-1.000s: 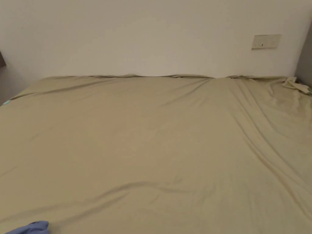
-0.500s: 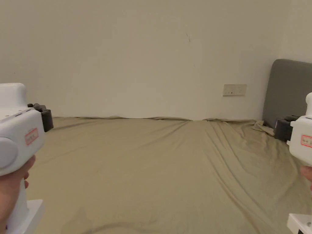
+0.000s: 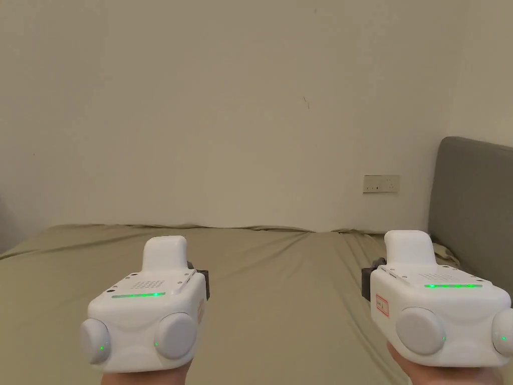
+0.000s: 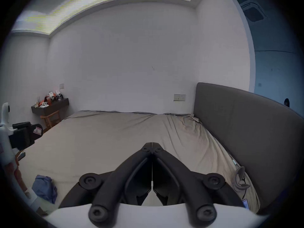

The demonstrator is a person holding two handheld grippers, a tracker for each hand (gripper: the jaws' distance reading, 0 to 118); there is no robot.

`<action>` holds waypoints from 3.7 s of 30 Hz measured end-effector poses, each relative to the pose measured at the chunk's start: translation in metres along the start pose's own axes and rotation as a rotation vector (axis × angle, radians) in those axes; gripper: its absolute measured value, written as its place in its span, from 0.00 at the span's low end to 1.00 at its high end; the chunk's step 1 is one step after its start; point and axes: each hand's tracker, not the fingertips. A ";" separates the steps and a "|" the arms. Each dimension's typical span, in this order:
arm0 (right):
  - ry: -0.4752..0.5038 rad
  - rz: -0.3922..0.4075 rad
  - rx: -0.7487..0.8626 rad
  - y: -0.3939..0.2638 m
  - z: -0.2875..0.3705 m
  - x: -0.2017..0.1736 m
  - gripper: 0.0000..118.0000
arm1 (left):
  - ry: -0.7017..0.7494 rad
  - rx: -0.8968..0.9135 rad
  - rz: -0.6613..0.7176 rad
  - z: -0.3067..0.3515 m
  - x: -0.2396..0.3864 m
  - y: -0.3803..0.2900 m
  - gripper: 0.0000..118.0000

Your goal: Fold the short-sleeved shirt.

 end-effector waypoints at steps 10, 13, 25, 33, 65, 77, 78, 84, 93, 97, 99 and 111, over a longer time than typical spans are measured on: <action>-0.026 0.009 0.013 0.009 0.005 0.000 0.03 | 0.006 0.028 0.004 0.010 -0.001 0.013 0.00; -0.018 0.004 0.012 0.010 0.004 -0.001 0.03 | -0.004 0.034 0.005 0.012 -0.001 0.016 0.00; -0.004 -0.004 0.007 0.013 0.005 -0.003 0.27 | -0.035 0.023 0.028 0.012 -0.002 0.018 0.01; 0.027 0.000 0.025 0.013 0.006 -0.005 1.00 | -0.027 0.031 0.014 0.019 -0.001 0.014 1.00; 0.131 -0.082 0.033 0.024 0.023 0.004 1.00 | -0.085 0.005 0.024 0.015 -0.001 0.023 1.00; 0.127 -0.088 0.007 0.026 0.022 0.002 1.00 | -0.063 0.015 -0.001 0.018 0.001 0.026 1.00; 0.128 -0.090 0.006 0.027 0.023 0.002 1.00 | -0.065 0.012 0.002 0.018 0.001 0.026 1.00; 0.131 -0.089 0.010 0.029 0.024 0.001 1.00 | -0.055 0.014 -0.001 0.018 -0.001 0.027 1.00; 0.126 -0.082 0.009 0.030 0.025 0.000 1.00 | -0.056 0.018 -0.002 0.020 -0.002 0.029 1.00; 0.127 -0.088 0.005 0.031 0.026 -0.001 1.00 | -0.057 0.015 -0.003 0.020 -0.001 0.029 1.00; 0.127 -0.088 0.008 0.032 0.026 -0.001 1.00 | -0.058 0.012 -0.005 0.020 -0.001 0.029 1.00; 0.136 -0.060 0.009 0.030 0.026 -0.003 1.00 | -0.061 0.006 0.002 0.018 -0.001 0.028 1.00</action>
